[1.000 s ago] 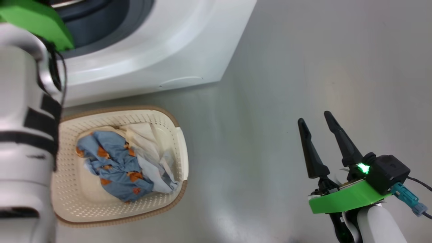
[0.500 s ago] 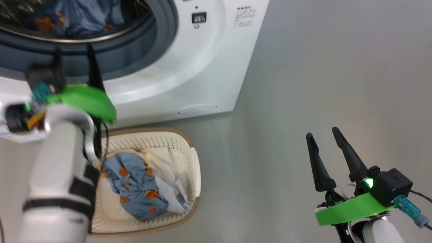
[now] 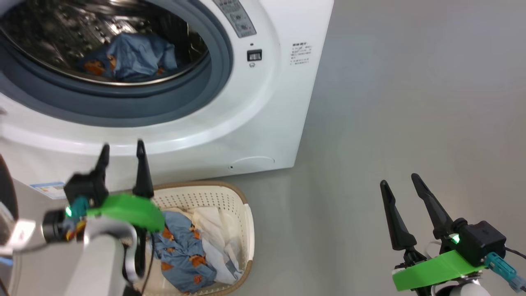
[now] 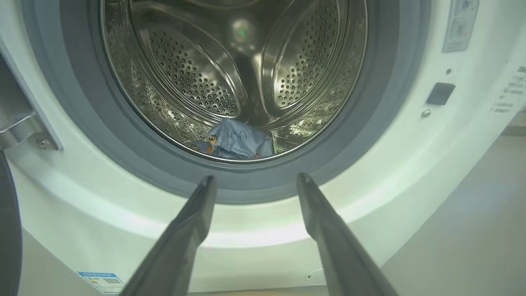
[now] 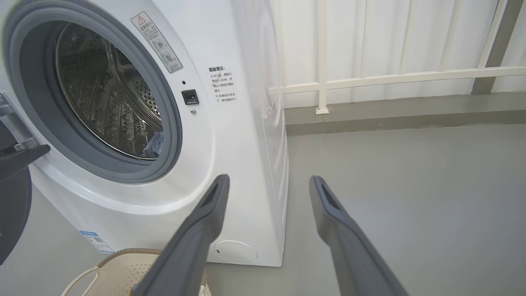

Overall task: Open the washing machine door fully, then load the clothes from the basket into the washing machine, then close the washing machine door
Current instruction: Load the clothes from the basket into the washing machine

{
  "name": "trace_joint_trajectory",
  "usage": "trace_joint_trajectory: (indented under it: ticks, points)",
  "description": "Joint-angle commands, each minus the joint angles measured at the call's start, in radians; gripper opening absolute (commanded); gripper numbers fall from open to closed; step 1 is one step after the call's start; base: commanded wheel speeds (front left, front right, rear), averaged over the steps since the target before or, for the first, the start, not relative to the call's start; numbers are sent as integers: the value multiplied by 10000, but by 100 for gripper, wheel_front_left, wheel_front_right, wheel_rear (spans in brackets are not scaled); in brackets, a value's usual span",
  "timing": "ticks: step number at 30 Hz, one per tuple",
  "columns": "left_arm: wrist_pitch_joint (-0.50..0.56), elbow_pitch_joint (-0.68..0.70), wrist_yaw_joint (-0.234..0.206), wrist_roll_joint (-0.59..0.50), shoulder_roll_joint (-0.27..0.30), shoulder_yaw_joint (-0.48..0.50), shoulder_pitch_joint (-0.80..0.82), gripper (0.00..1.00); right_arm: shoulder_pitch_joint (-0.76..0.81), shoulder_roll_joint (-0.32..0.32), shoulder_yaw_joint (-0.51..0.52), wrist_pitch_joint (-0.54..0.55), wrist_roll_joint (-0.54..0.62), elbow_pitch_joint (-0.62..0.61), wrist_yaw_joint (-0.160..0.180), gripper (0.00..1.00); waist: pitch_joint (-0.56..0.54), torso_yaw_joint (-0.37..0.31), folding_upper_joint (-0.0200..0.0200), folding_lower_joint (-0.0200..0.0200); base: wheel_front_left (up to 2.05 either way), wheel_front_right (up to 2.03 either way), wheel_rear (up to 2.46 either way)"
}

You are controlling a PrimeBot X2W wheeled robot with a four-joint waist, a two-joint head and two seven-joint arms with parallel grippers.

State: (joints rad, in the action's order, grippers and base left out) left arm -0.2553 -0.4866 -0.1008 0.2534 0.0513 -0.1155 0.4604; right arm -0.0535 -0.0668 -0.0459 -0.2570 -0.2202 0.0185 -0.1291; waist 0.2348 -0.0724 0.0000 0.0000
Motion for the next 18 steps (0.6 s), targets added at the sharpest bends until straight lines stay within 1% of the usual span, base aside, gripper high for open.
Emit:
trace_joint_trajectory:
  ticks: [1, 8, 14, 18]
  points:
    - [-64, 500, 67, 62, 196, 346, -297, 100, 110, -86, -148, -48, 90, -247, -16, 100, -198, 77, 0, 0, 0, 0, 0]
    - [-64, 1995, 278, 23, 91, 426, -1779, 100, 441, -154, 50, -48, 84, -299, -16, 100, -508, 200, 0, 0, 0, 0, 0]
    - [-64, 2771, 272, 23, 38, 576, -2807, 100, 571, -197, 110, -48, 70, -345, -16, 100, -746, 215, 0, 0, 0, 0, 0]
    - [-64, 3428, 249, -263, 20, 634, -3258, 100, 627, -226, 91, -48, 73, -361, -16, 100, -805, 289, 0, 0, 0, 0, 0]
